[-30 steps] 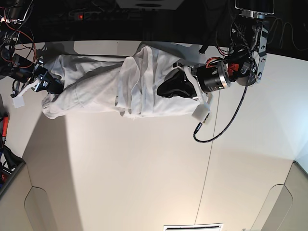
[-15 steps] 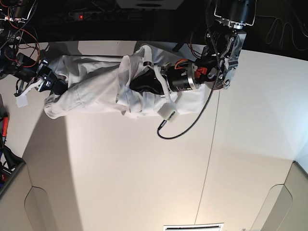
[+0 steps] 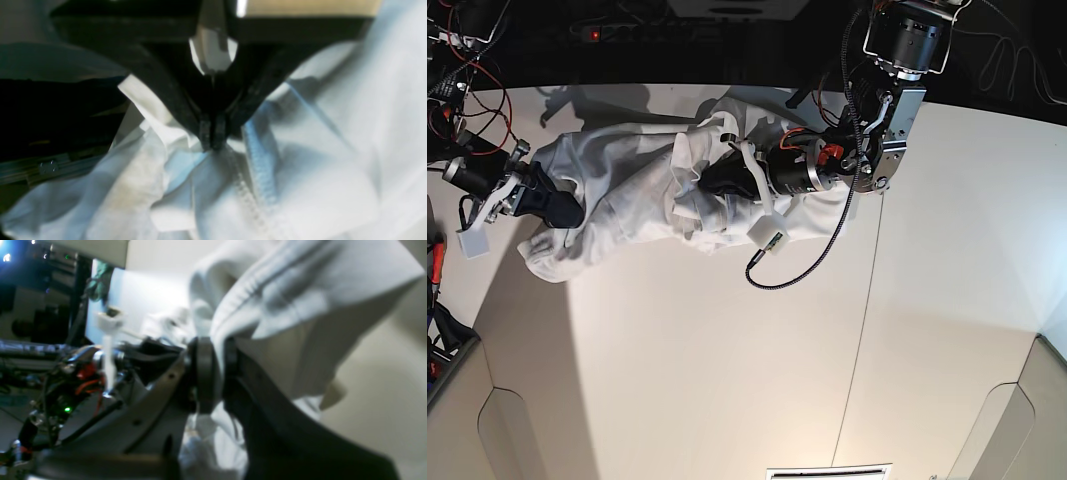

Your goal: Layout the t-shirt on the table in an organized manner, then fold the t-shirt properly

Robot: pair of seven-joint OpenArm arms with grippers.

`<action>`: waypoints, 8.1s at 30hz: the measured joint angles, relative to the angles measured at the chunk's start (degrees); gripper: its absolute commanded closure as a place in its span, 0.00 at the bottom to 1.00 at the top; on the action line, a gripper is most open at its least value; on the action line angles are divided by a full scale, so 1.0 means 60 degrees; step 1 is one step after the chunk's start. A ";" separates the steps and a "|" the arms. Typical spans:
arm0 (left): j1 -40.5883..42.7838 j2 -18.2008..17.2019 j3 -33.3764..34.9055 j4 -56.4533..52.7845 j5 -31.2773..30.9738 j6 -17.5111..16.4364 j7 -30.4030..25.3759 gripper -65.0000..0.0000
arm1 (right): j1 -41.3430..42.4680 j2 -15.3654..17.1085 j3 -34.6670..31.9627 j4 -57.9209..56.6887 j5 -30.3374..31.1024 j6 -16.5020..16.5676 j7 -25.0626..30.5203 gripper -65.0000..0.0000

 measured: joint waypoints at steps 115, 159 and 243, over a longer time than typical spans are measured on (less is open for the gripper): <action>0.2390 -0.0929 -0.4670 0.4936 -0.0135 0.1049 0.3501 1.00 | 0.0477 -0.2699 -1.0083 0.1668 -0.8306 -0.2051 0.4153 0.64; 0.2200 -0.0372 -0.4284 0.7213 -0.3843 0.0386 0.2820 1.00 | -0.0131 -0.2328 -0.4903 0.2481 -0.6462 -0.0900 0.3388 1.00; 0.2361 -0.0321 -0.5457 0.8233 0.2317 0.3574 0.2073 1.00 | 0.3501 -0.1800 -0.9657 -0.5187 -0.9216 -0.3555 0.6907 1.00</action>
